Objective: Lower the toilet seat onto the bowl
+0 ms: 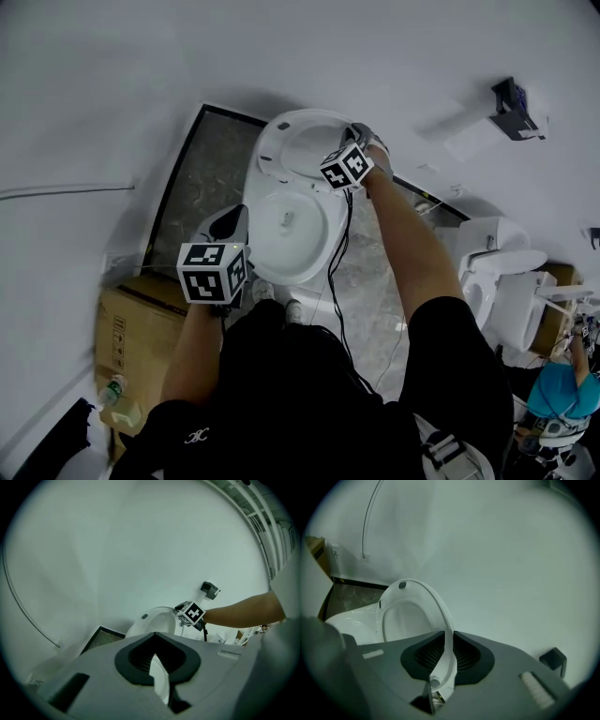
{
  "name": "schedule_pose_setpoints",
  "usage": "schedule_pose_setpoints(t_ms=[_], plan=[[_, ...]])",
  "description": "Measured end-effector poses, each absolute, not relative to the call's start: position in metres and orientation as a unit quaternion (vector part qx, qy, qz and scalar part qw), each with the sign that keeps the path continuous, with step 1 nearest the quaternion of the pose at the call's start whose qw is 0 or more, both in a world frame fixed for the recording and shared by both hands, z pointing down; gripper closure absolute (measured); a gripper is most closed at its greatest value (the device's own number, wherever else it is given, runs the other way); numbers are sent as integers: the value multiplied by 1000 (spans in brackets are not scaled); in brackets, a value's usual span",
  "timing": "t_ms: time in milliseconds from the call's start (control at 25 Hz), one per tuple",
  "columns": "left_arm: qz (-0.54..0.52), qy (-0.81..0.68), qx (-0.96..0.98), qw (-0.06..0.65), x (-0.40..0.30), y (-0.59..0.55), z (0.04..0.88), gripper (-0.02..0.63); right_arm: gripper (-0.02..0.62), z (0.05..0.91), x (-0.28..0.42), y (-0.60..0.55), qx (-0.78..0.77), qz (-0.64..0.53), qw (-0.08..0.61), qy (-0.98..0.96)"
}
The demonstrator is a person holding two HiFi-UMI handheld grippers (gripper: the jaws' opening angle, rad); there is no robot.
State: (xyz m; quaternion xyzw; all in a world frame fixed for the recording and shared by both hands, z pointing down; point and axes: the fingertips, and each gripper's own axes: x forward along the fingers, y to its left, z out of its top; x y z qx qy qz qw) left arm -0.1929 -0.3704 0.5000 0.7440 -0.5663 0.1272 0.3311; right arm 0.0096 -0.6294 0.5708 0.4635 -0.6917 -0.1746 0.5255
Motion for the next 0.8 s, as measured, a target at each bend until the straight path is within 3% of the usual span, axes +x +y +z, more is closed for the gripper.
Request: schedule_pose_setpoints(t_ms=[800], plan=[[140,-569,739,332,-192,-338,503,598,557,569,17,-609,453,-195,542,-681]])
